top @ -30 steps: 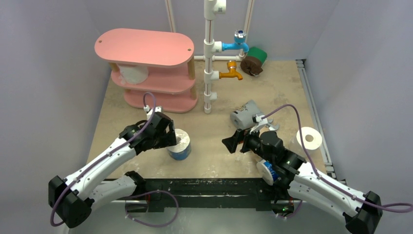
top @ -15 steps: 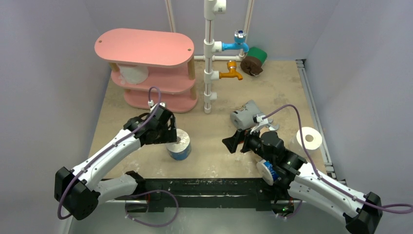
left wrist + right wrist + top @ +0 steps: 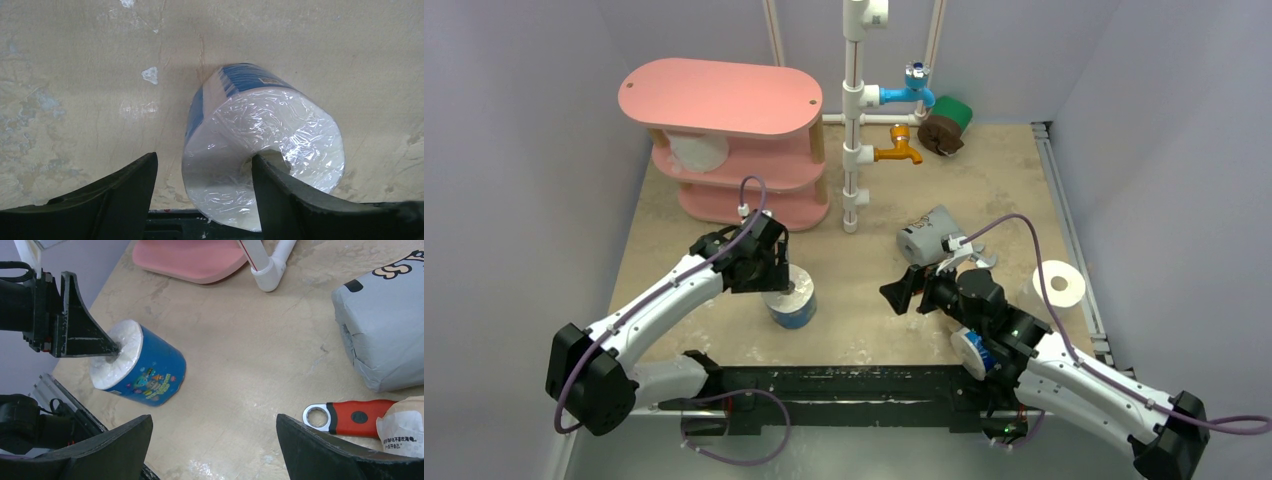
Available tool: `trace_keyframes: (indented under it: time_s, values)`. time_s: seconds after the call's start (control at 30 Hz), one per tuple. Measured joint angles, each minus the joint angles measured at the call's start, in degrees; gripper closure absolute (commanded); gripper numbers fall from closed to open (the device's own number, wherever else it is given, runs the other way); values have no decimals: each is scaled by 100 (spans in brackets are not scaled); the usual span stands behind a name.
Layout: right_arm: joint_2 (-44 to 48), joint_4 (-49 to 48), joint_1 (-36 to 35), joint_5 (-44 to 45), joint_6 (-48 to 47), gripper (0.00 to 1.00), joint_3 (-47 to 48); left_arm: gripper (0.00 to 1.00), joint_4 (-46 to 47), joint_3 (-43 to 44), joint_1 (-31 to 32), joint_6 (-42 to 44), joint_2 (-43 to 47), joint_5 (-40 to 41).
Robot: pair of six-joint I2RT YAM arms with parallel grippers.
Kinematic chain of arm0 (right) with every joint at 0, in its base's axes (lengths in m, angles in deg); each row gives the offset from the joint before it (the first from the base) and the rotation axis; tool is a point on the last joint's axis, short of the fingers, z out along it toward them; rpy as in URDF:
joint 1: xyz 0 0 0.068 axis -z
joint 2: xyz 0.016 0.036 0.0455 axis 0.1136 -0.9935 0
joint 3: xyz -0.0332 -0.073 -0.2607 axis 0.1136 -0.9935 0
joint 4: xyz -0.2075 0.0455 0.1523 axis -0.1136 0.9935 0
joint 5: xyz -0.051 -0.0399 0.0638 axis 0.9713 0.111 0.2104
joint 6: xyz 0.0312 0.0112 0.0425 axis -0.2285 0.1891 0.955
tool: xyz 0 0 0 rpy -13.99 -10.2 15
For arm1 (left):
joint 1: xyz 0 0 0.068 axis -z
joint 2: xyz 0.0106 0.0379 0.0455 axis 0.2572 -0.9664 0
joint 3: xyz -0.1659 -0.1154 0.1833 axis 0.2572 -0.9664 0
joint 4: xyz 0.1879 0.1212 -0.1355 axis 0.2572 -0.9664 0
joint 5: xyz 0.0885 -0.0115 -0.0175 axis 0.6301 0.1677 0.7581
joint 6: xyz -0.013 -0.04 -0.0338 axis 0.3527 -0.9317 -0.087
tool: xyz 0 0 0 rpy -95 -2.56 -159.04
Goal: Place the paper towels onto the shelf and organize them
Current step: Pick up the paper towel from the center of the board.
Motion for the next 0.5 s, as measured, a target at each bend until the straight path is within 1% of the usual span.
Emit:
trace_keyframes:
  time_s: [0.1, 0.13, 0.23, 0.4, 0.5]
  values:
    - [-50, -2, 0, 0, 0, 4, 0, 45, 52, -9, -17, 4, 0, -66]
    - [-52, 0, 0, 0, 0, 4, 0, 46, 76, -15, -24, 4, 0, -92]
    - [-50, -2, 0, 0, 0, 4, -2, 47, 105, -20, -24, 7, -11, -118]
    - [-57, -2, 0, 0, 0, 4, -2, 43, 127, -39, -26, 7, -122, -155]
    - [-57, -2, 0, 0, 0, 4, -2, 46, 127, -39, -26, 7, -186, -177]
